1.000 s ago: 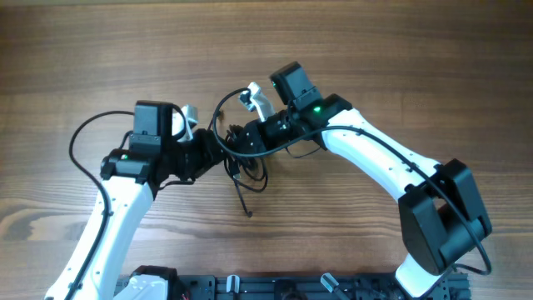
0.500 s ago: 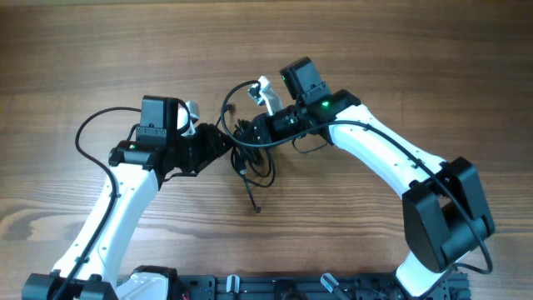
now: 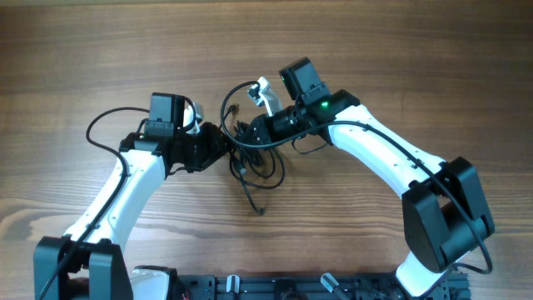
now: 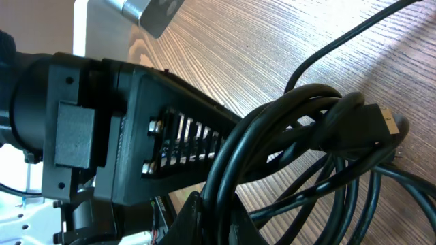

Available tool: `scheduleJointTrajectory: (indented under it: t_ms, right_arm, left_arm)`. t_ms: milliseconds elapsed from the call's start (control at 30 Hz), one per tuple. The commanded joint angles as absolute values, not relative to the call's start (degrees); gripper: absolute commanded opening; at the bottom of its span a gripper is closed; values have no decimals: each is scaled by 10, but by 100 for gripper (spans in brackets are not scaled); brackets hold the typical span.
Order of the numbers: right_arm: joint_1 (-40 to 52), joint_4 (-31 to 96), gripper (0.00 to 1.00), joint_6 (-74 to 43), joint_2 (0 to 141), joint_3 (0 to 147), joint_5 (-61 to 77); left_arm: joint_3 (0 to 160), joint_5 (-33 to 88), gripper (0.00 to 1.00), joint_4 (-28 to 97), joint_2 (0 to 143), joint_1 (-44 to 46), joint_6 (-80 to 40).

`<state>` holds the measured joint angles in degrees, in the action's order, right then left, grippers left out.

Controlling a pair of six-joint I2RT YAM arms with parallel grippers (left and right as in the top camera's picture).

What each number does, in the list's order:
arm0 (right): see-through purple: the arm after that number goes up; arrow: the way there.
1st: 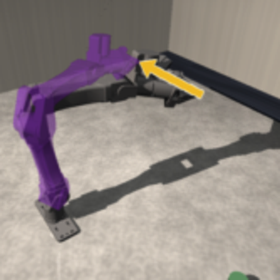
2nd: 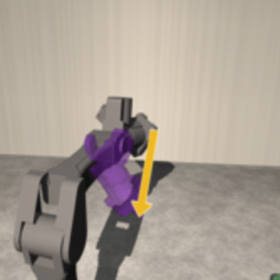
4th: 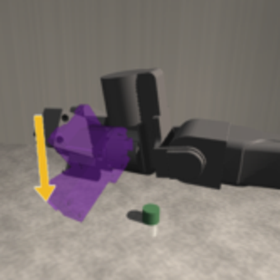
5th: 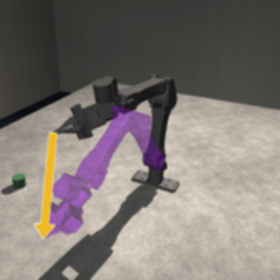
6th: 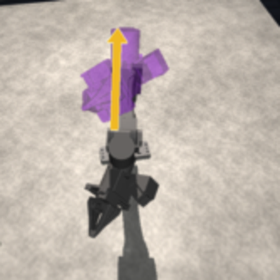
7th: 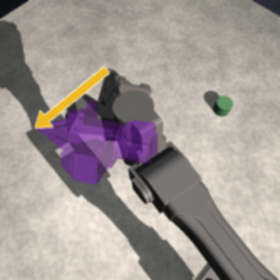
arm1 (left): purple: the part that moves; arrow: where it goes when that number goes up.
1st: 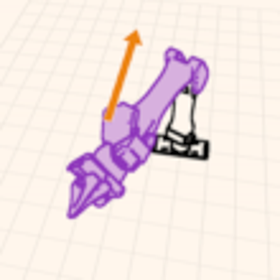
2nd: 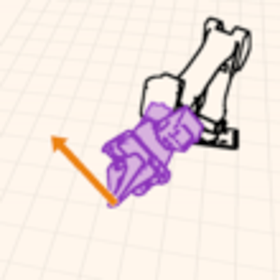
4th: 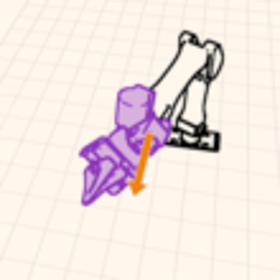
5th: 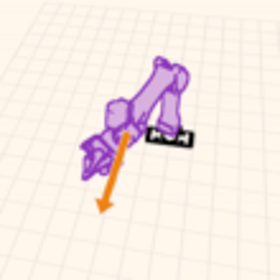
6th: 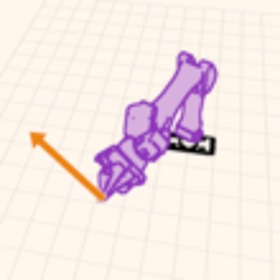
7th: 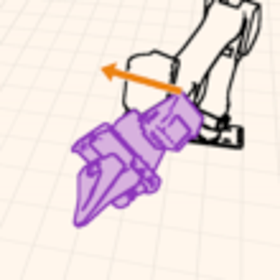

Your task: Untangle cables

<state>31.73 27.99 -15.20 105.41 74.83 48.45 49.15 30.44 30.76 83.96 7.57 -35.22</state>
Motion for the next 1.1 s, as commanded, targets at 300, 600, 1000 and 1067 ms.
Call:
scheduleJointTrajectory:
  t_ms: [300, 600, 1000, 1067]
  right_arm:
    - [318, 279, 4, -160, 1044, 759, 511]
    - [306, 279, 4, -170, 1044, 759, 512]
    - [300, 275, 4, -163, 1044, 760, 545]
    - [300, 267, 4, -151, 1043, 760, 575]
  left_arm:
    - [497, 303, 4, 265, 845, 70, -354]
    - [499, 363, 4, 298, 738, -28, -295]
    - [497, 249, 4, 450, 699, -60, -244]
    - [494, 239, 4, 453, 723, -58, -244]
